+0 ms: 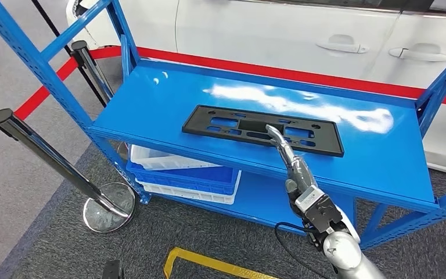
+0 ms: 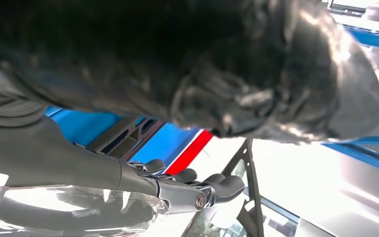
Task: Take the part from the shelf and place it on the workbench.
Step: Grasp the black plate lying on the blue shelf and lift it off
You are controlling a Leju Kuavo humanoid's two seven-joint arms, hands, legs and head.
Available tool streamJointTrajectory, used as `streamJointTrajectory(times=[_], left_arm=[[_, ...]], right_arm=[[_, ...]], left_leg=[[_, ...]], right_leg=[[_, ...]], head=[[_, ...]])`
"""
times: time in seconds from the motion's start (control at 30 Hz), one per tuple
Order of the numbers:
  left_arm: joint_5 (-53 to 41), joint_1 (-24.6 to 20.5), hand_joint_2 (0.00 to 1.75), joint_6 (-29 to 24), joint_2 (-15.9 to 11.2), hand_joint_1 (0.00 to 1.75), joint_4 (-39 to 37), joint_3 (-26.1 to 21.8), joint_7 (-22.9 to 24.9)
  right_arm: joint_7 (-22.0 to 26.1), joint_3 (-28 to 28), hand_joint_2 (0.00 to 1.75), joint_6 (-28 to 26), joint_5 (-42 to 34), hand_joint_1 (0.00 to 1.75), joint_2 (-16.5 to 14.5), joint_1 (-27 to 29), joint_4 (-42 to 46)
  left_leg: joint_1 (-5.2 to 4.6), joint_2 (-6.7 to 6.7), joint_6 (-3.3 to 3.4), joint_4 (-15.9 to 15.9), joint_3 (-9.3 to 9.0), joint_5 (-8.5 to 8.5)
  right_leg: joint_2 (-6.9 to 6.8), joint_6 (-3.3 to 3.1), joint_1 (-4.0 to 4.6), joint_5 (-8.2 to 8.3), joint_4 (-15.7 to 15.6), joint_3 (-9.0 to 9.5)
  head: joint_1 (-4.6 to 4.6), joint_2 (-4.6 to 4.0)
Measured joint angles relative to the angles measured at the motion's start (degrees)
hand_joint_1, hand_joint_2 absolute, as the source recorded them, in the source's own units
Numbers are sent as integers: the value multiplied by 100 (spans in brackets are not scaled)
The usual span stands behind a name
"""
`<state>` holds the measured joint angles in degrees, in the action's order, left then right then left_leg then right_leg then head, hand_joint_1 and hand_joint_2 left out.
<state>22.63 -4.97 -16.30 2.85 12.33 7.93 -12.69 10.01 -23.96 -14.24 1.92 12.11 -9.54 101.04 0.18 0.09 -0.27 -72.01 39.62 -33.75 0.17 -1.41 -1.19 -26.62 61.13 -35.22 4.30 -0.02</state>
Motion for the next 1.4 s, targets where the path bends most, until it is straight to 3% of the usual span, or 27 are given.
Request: streamJointTrajectory(times=[0.03,0.07,0.1,0.17,0.23,0.3,0.4,0.43,0.5,0.53,0.57,0.6,0.67,0.73,0.9,1.0,1.07,1.1,1.13,1.17,1.23,1.33,1.4], left_arm=[[1,8,0,2,2,0,0,1,-1],[2,19,0,3,3,0,0,1,-1],[4,28,0,5,3,0,0,2,-1],[5,28,0,6,-2,0,0,2,0],[4,13,0,3,-14,0,0,3,3],[1,8,0,-3,-20,0,0,5,14],[-15,15,0,-11,-14,0,0,10,36],[-25,14,0,-5,-11,0,0,14,32],[-44,6,0,26,-9,0,0,30,4],[-50,5,0,39,-10,0,0,39,-8],[-56,8,0,51,-8,0,0,52,-18],[-61,14,0,59,-3,0,0,67,-22],[-72,20,0,66,9,0,0,97,-24],[-90,9,0,67,13,0,0,120,-27],[-149,5,0,94,7,0,0,168,0],[-209,-14,0,123,13,0,0,237,15],[-237,-13,0,143,23,0,0,292,31],[-247,-12,0,153,26,0,0,313,40],[-258,-15,0,162,27,0,0,331,51],[-268,-24,0,168,27,0,0,351,63],[-281,-60,0,173,25,0,0,396,93],[-293,-112,0,184,28,0,1,449,145],[-297,-122,0,189,47,0,2,469,169]], right_arm=[[-1,0,0,3,0,0,1,1,0],[-1,0,0,4,0,0,1,2,0],[-1,0,0,6,1,0,1,3,0],[-1,0,0,10,2,0,0,3,0],[-2,0,0,9,4,0,1,2,0],[-4,-1,0,12,12,0,1,4,1],[-6,-6,0,55,66,0,7,-8,25],[-10,-12,0,82,88,0,10,-21,33],[-31,-32,0,134,144,0,14,-45,36],[-44,-50,0,156,183,0,15,-53,36],[-60,-72,0,171,226,0,15,-67,35],[-71,-98,0,183,266,0,15,-91,35],[-88,-145,87,193,317,0,14,-149,36],[-98,-184,175,203,362,0,13,-194,44],[-242,-370,175,227,864,0,-18,-447,40],[-485,-607,175,254,1421,0,-147,-801,-79],[-657,-785,175,262,1787,0,-250,-1059,-290],[-727,-874,175,257,1952,0,-296,-1174,-415],[-773,-955,175,242,2101,0,-340,-1275,-538],[-812,-1036,175,214,2252,0,-385,-1380,-664],[-894,-1185,175,129,2590,0,-470,-1599,-920],[-1045,-1394,175,20,3122,0,-592,-1842,-1297],[-1103,-1494,175,-13,3329,0,-658,-1950,-1499]], left_leg=[[6,0,-6,-245,164,-35],[6,0,2,-302,239,37],[0,-2,26,-141,205,210],[-33,-8,133,604,-99,647],[-88,-10,242,1165,-352,831],[-126,-10,288,1285,-407,812],[-86,0,320,1496,-552,882],[-66,6,332,1562,-606,901],[-57,12,357,1582,-642,884],[-56,9,360,1567,-645,866],[-54,6,356,1544,-650,840],[-47,1,342,1509,-656,809],[-28,-11,295,1408,-666,720],[-35,-26,226,1283,-629,634],[-46,-34,104,1113,-528,513],[-9,-34,5,267,-103,115],[7,-33,-15,-218,191,19],[7,-33,-5,-190,211,121],[3,-34,19,47,128,310],[-8,-35,61,427,-28,530],[-50,-38,157,1074,-310,774],[-96,-46,225,1318,-409,807],[-60,-37,254,1433,-480,863]], right_leg=[[4,-7,8,-10,0,9],[12,-10,15,-22,0,23],[22,-12,26,-37,0,45],[37,-6,37,-69,-7,103],[39,32,35,-89,-29,132],[37,94,22,-86,-70,145],[22,177,49,-185,-8,160],[15,194,59,-312,207,73],[7,217,50,-630,940,-296],[7,235,43,-706,1241,-472],[6,252,32,-675,1368,-569],[5,266,20,-522,1250,-547],[1,284,-4,-121,592,-267],[5,251,-3,25,106,-47],[23,83,-16,7,32,-38],[18,32,-32,4,21,-29],[18,23,-26,2,21,-29],[20,21,-22,0,21,-25],[21,20,-16,-1,21,-18],[22,20,-9,-3,19,-12],[22,44,-1,0,7,-13],[16,133,-10,24,-54,-5],[0,189,4,-19,-10,-12]], head=[[-1,0],[1,0],[1,0],[-3,1],[-4,0],[0,1],[-7,0],[-18,0],[-28,0],[-31,0],[-31,0],[-31,0],[-32,1],[-44,1],[-25,1],[21,1],[24,2],[25,2],[25,1],[25,1],[20,1],[25,0],[16,0]])
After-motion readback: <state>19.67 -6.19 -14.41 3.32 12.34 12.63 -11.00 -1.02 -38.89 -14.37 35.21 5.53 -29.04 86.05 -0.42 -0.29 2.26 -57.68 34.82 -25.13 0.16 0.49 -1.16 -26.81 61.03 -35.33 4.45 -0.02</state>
